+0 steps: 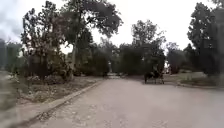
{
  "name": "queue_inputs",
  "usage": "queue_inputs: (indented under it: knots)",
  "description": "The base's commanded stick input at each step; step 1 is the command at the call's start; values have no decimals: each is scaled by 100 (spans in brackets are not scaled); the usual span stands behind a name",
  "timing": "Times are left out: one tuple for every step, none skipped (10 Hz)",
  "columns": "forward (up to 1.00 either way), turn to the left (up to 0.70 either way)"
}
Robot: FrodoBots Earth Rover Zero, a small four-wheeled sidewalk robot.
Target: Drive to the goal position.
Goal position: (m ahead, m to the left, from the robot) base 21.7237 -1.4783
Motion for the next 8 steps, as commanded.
queue_inputs:
  knots:
    - [100, 1]
    - [100, 1]
    - [100, 1]
    - [100, 1]
    - [100, 1]
    - [100, 1]
    - [100, 1]
    - [100, 1]
